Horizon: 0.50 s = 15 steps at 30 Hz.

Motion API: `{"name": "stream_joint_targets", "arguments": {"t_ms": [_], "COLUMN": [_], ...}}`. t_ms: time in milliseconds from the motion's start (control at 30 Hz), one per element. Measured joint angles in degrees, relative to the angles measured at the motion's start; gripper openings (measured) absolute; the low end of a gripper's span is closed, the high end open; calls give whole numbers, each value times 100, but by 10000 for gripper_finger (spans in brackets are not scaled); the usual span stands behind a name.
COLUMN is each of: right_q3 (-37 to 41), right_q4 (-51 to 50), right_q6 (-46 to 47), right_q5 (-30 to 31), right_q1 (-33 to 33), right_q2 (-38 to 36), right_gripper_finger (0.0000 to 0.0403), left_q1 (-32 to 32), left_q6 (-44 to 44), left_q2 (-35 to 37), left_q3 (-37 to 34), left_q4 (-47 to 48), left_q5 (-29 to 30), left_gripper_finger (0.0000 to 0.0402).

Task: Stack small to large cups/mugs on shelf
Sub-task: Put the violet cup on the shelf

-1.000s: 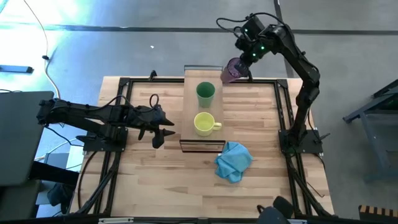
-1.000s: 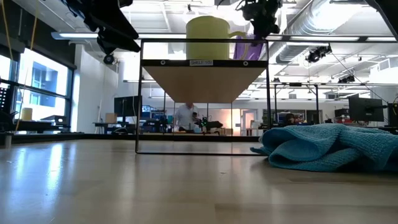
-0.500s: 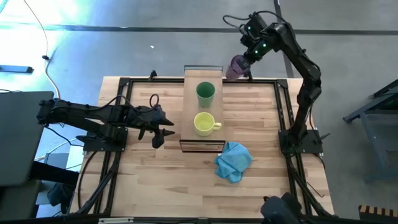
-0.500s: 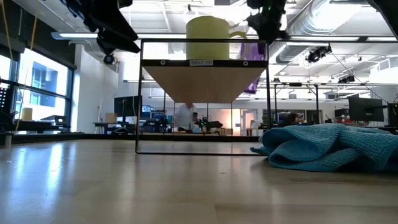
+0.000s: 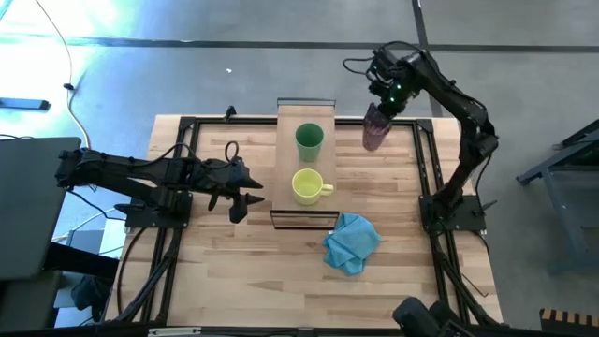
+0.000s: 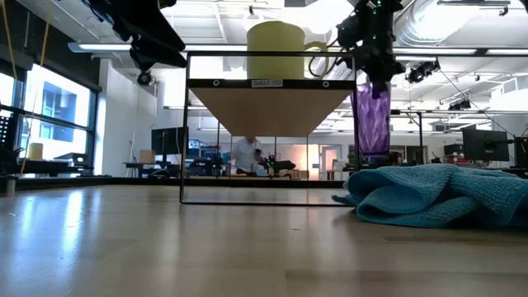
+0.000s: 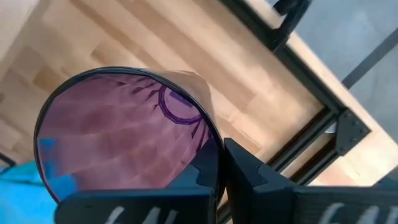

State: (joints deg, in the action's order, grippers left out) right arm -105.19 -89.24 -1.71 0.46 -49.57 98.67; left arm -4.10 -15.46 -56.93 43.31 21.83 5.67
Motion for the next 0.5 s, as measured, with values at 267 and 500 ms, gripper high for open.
{"name": "stream_joint_targets", "arguments": {"t_ms": [267, 500], "right_q3": [1106, 1712], "right_q4": [481, 547], "right_q6": [-526, -1266], "right_q5": [-491, -634], "right_q1": [47, 47], "right_q2": [-419, -547], "right_gripper_finger": [0, 0], "left_q1": [2, 0], "left_q6": [-2, -60], "left_q2": [0, 0], "left_q3": [-2, -2], "left_q4": [-258, -254], "left_q5": [-2, -2], "left_gripper_finger": [184, 184]}}
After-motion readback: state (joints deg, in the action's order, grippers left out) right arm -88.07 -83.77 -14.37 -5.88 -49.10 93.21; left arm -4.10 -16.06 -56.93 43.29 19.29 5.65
